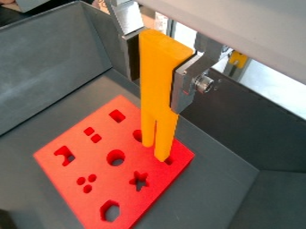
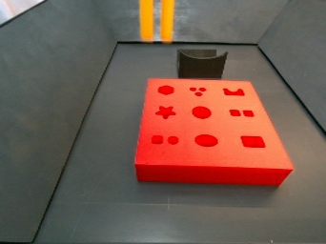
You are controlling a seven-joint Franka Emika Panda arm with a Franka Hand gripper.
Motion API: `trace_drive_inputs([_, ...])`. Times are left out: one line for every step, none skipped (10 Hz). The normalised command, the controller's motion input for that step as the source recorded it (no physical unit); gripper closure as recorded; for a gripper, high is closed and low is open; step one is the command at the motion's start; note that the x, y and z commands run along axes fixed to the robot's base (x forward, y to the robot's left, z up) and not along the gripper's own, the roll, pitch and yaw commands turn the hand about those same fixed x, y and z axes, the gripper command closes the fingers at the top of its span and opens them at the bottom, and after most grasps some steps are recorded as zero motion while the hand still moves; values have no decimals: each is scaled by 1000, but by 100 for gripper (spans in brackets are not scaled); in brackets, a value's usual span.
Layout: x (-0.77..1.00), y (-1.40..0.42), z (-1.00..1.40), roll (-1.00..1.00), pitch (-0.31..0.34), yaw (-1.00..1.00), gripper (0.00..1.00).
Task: Pick up the square-circle object. Move up. Rotate the square-circle object. Move to above the board. Insert the square-circle object.
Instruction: Insert the square-circle object.
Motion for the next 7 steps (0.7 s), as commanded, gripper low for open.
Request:
trace_drive_inputs([126, -389, -866, 93, -147, 169, 100])
trace_drive_inputs([129, -366, -809, 124, -130, 171, 100])
trace_drive_inputs([63, -317, -791, 103, -184, 160, 100])
trace_drive_inputs([34, -326, -731, 114, -186, 131, 100])
trace_drive_inputs([71, -340, -709, 131, -164, 100, 100])
trace_drive_inputs([74, -314, -654, 156, -150, 114, 100])
trace_drive_inputs([83, -306, -563, 191, -106, 123, 100])
